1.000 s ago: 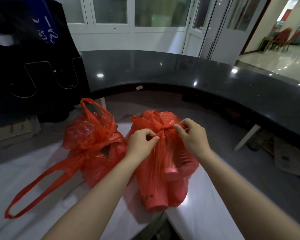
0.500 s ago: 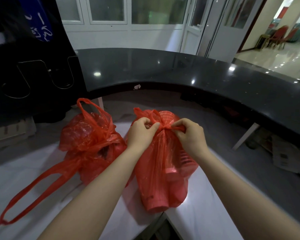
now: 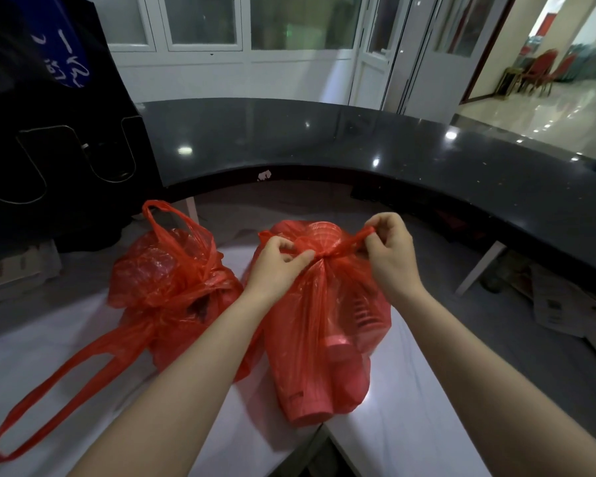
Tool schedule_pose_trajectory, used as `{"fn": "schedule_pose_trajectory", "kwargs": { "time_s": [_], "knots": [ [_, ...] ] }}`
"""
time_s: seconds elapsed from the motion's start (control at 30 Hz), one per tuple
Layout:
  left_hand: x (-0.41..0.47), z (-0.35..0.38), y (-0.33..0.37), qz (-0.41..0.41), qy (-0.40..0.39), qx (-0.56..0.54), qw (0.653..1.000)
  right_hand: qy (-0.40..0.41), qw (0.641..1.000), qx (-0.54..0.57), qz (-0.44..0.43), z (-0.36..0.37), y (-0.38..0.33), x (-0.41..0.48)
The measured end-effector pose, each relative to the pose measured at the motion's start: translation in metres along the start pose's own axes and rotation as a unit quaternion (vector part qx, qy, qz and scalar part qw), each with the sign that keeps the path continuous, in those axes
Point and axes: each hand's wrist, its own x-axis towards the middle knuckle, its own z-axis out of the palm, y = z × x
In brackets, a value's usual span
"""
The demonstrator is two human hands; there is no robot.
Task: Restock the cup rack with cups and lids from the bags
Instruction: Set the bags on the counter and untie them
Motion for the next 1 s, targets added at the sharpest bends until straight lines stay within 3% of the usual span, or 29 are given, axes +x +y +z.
{"fn": "schedule_pose_trajectory", "kwargs": {
  "time_s": [0.13,0.27,0.4,0.63,0.83,1.0],
  "knots": [
    [-0.006,0.006,0.003,0.057,0.009,0.086,0.995,-0.01,0.999,0.037,0.024,0.009,-0.011,0.0],
    [-0.01,0.007,0.007,0.078,0.027,0.14,0.987,-0.037,0.989,0.099,0.107,0.01,-0.014,-0.002],
    [-0.014,0.008,0.007,0.083,0.039,0.133,0.987,-0.067,0.991,0.054,0.099,-0.001,-0.014,-0.008],
    [-0.019,0.016,0.01,0.127,0.108,0.077,0.983,-0.089,0.986,0.073,0.119,-0.01,-0.01,-0.014],
    [-0.014,0.018,0.021,0.133,0.124,0.212,0.96,-0.123,0.988,-0.077,0.059,-0.004,-0.005,-0.01],
    [-0.008,0.018,0.025,0.115,0.099,0.28,0.948,-0.185,0.978,-0.032,0.09,-0.002,-0.003,0.002]
  ]
}}
